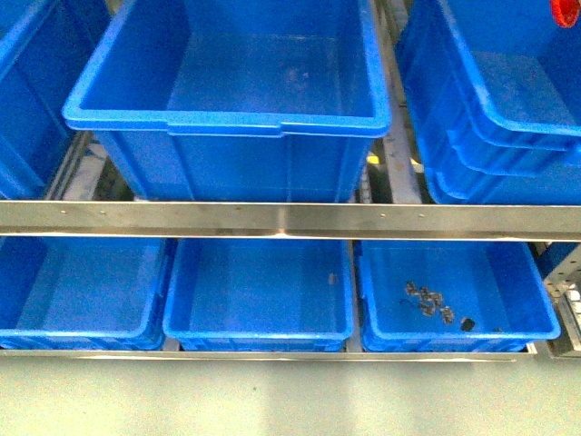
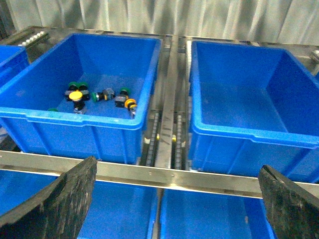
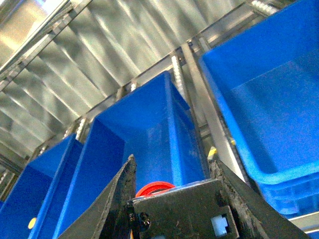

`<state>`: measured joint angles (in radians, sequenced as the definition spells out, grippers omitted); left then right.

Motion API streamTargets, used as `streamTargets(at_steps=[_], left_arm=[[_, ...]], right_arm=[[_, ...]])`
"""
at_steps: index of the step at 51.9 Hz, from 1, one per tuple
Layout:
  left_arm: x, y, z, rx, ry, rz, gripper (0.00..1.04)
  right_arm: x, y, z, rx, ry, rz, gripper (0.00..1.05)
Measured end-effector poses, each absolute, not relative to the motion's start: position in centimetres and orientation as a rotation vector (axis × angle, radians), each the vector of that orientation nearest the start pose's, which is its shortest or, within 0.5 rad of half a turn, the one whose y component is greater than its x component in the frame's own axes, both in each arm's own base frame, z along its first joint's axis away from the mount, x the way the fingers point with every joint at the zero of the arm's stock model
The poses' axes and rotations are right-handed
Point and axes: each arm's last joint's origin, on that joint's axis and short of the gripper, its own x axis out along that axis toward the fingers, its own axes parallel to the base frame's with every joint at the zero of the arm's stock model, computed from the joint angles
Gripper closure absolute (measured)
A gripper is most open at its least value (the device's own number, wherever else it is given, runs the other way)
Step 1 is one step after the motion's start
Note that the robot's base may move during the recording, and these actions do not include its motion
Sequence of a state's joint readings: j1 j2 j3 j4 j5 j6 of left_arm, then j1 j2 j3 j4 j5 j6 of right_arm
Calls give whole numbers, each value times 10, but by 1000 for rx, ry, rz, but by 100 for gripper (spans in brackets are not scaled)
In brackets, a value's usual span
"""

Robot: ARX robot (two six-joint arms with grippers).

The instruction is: Pick red and yellow buttons and place in box

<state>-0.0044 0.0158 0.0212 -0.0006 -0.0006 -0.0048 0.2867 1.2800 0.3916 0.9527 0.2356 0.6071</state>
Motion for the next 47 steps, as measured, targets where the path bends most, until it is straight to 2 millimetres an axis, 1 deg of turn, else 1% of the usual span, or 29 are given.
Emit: streamTargets(at_steps=[11, 17, 34, 47], left_arm=[[97, 0, 170, -4, -6, -6, 8], [97, 0, 170, -4, -6, -3, 8], [97, 0, 169, -4, -5, -3, 8], [97, 0, 169, -4, -5, -3, 8]], right_arm=[[231, 53, 207, 583, -7, -1, 67], [230, 54, 205, 569, 11, 18, 67], [231, 45, 203, 557, -3, -42, 67], [231, 43, 201, 557, 10, -63, 67]])
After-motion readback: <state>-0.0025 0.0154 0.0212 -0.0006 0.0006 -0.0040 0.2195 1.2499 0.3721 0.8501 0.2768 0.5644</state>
